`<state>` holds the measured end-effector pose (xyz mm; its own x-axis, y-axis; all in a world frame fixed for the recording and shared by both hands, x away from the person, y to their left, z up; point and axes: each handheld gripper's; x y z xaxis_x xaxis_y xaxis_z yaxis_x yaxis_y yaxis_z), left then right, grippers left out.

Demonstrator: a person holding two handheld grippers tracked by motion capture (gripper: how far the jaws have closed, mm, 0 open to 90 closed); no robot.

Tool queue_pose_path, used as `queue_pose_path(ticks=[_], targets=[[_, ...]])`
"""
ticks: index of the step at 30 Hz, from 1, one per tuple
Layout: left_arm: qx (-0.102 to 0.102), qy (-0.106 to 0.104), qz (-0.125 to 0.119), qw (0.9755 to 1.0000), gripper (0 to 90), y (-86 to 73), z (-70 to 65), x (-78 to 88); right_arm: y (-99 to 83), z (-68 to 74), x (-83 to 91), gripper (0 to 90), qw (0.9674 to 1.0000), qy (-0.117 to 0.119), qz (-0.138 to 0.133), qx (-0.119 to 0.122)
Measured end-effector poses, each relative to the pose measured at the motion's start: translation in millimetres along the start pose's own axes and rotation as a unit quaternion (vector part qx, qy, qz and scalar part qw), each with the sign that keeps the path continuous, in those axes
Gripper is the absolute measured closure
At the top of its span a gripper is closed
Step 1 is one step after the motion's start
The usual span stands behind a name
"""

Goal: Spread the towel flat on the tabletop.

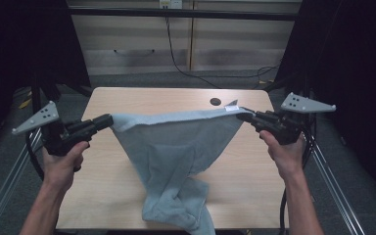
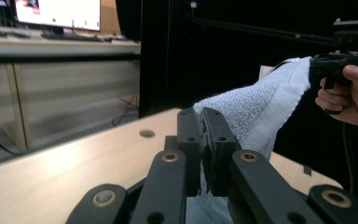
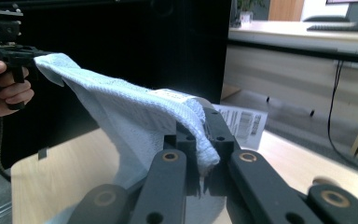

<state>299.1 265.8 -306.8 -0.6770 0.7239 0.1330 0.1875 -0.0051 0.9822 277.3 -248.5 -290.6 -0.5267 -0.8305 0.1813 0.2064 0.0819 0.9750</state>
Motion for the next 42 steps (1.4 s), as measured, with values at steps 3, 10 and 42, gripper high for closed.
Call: queue_pose_path(ticks=[3, 10, 42], targets=[[-0.009, -0.004, -0.015, 0.9998, 86.7, 17.2, 0.6, 2.5, 17.7, -2.9, -1.5, 87.2, 0.9999, 0.001, -0.013, 0.006], [0.037, 0.044, 0.025, 0.9980, 86.5, 41.2, 45.3, -44.2, 53.3, -34.7, -28.9, 86.9, 0.9997, -0.026, -0.004, 0.004], [0.076, -0.056, 0.211, 0.9730, 50.1, -151.1, -15.1, -21.8, -153.8, 17.9, -83.4, 64.3, 0.9777, 0.063, 0.151, -0.131]])
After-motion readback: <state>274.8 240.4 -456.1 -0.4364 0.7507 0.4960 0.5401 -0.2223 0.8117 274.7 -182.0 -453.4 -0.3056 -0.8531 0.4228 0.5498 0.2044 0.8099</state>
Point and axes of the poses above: each handheld gripper's, and its own axes: x roughly backward along the jaws, y roughly out of its top, z roughly to its left, and after that the axes turned 10 degrees about y, right-handed
